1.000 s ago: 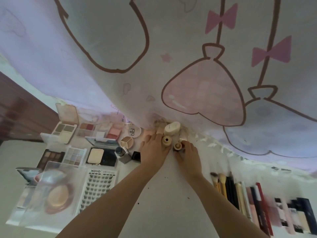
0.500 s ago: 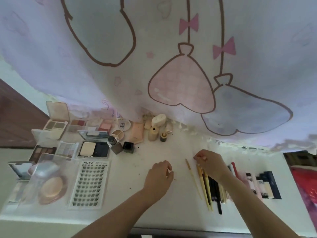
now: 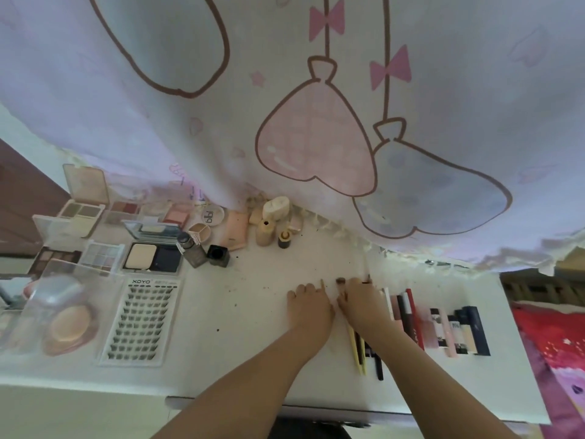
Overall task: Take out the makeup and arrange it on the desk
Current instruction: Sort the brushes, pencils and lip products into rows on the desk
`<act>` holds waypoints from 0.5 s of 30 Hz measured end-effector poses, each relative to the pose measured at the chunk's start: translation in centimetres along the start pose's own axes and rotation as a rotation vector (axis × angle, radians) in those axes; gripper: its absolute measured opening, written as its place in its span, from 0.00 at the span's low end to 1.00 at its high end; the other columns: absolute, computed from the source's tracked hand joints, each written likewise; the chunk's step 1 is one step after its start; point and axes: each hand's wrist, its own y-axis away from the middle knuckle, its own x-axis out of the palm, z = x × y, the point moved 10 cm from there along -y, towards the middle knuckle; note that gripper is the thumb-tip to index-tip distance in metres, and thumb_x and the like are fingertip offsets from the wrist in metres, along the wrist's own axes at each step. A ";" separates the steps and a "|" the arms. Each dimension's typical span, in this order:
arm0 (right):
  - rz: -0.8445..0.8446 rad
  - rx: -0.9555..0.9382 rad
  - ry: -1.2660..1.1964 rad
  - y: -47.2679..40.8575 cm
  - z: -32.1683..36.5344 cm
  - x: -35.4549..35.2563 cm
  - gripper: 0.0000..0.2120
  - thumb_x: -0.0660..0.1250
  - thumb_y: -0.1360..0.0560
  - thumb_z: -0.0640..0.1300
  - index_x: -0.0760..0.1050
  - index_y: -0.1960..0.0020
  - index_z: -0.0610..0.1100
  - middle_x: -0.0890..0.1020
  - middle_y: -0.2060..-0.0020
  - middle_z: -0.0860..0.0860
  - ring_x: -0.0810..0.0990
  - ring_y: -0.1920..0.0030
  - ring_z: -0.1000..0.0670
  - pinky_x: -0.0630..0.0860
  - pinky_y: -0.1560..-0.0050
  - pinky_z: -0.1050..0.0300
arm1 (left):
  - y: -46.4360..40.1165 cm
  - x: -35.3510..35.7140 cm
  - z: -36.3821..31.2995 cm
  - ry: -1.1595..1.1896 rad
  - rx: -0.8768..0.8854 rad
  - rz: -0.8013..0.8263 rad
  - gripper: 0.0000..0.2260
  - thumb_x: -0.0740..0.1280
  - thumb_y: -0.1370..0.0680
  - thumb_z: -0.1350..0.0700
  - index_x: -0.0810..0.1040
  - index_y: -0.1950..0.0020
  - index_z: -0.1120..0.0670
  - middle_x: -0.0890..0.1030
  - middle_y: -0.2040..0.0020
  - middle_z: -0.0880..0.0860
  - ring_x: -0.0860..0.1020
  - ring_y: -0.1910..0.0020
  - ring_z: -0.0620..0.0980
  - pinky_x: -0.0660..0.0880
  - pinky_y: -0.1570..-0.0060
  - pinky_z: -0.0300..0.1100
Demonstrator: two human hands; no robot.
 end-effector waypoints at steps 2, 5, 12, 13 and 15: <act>0.015 -0.016 0.030 0.5 0.7 -0.3 0.10 0.58 0.20 0.45 0.72 0.45 0.39 0.78 0.49 0.44 0.80 0.49 0.46 0.68 0.64 0.64 | 0.3 -0.3 1.2 -0.004 -0.014 -0.007 0.17 0.55 0.19 0.52 0.69 0.33 0.56 0.73 0.38 0.56 0.69 0.38 0.55 0.63 0.39 0.48; 0.012 -0.017 -0.019 0.9 1.9 -1.1 0.09 0.56 0.21 0.45 0.71 0.55 0.42 0.78 0.55 0.43 0.79 0.51 0.42 0.68 0.58 0.57 | 1.4 -0.8 4.3 -0.036 -0.025 -0.030 0.18 0.54 0.19 0.55 0.66 0.29 0.55 0.72 0.37 0.56 0.68 0.37 0.55 0.62 0.37 0.48; 0.128 -0.113 -0.136 2.0 11.0 1.4 0.11 0.60 0.22 0.50 0.72 0.56 0.43 0.77 0.60 0.48 0.79 0.55 0.47 0.74 0.58 0.57 | 5.5 -1.4 15.8 -0.102 -0.097 -0.095 0.14 0.55 0.20 0.53 0.73 0.39 0.56 0.74 0.40 0.54 0.69 0.40 0.54 0.64 0.41 0.47; 0.141 -0.132 -0.132 2.1 12.8 2.1 0.11 0.59 0.22 0.50 0.73 0.54 0.42 0.78 0.57 0.46 0.80 0.53 0.46 0.75 0.57 0.57 | 5.8 -1.6 17.3 -0.110 -0.106 -0.103 0.14 0.55 0.20 0.53 0.74 0.40 0.56 0.74 0.41 0.54 0.69 0.40 0.54 0.64 0.41 0.47; 0.163 -0.164 -0.120 2.2 16.3 3.4 0.14 0.58 0.21 0.50 0.75 0.48 0.40 0.80 0.51 0.44 0.80 0.50 0.45 0.75 0.55 0.56 | 6.2 -2.1 19.8 -0.130 -0.123 -0.115 0.14 0.55 0.20 0.52 0.74 0.40 0.56 0.74 0.41 0.54 0.69 0.39 0.54 0.64 0.40 0.47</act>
